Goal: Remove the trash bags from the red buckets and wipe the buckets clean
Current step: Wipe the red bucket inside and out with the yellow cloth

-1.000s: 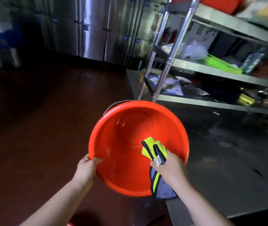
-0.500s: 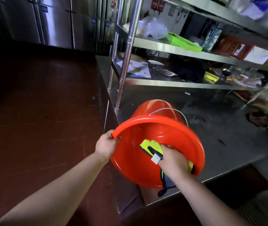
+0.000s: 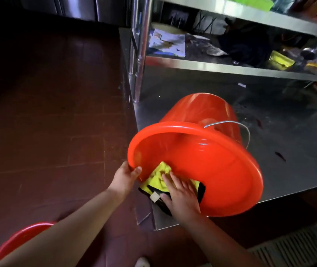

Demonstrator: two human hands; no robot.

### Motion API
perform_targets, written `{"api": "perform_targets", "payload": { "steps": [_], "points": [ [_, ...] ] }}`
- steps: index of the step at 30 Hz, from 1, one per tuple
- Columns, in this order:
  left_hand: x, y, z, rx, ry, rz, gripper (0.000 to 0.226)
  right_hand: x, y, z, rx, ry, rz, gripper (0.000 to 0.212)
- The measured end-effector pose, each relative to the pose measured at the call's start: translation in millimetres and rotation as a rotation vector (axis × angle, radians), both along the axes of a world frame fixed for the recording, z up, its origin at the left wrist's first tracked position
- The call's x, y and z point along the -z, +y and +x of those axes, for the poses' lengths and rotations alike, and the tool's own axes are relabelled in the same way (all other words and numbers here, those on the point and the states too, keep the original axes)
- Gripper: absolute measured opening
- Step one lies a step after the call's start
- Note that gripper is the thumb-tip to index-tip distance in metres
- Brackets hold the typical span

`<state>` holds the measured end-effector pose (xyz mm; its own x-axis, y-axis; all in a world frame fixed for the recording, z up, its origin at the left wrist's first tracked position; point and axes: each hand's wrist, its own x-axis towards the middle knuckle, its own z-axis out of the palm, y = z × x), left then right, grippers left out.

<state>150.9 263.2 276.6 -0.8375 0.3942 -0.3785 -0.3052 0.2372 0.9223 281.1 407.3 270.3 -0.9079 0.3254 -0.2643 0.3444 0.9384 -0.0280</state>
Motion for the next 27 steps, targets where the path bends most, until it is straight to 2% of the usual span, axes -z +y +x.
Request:
{"api": "perform_targets", "payload": {
  "steps": [2,4,9,12,14,17,21,24,27],
  "points": [
    [16,8,10,-0.023,-0.120,0.069,0.024,12,6,0,-0.073,0.039,0.003,0.063],
    [24,14,13,-0.063,-0.155,0.100,0.019,25,12,-2,-0.127,0.055,0.011,0.058],
    [27,23,1,-0.018,0.111,0.024,0.023,39,32,-38,-0.065,0.030,-0.005,0.073],
    [25,29,-9,0.035,0.248,-0.049,0.015,44,59,-76,0.038,0.047,0.029,0.062],
    [24,31,-17,0.049,0.297,-0.066,0.019,50,82,-102,0.096,0.046,0.041,0.054],
    [22,30,-34,0.072,0.371,-0.074,0.029,54,115,-135,0.179,0.048,0.022,0.055],
    [16,30,-53,0.134,0.454,-0.075,0.030,51,152,-159,0.258,0.056,0.051,0.057],
    [27,31,-50,0.065,0.407,0.027,0.021,56,157,-164,0.238,0.069,0.105,0.057],
    [57,34,-31,0.062,0.162,0.196,0.020,57,156,-166,0.255,0.051,0.109,0.057]
  ]
}}
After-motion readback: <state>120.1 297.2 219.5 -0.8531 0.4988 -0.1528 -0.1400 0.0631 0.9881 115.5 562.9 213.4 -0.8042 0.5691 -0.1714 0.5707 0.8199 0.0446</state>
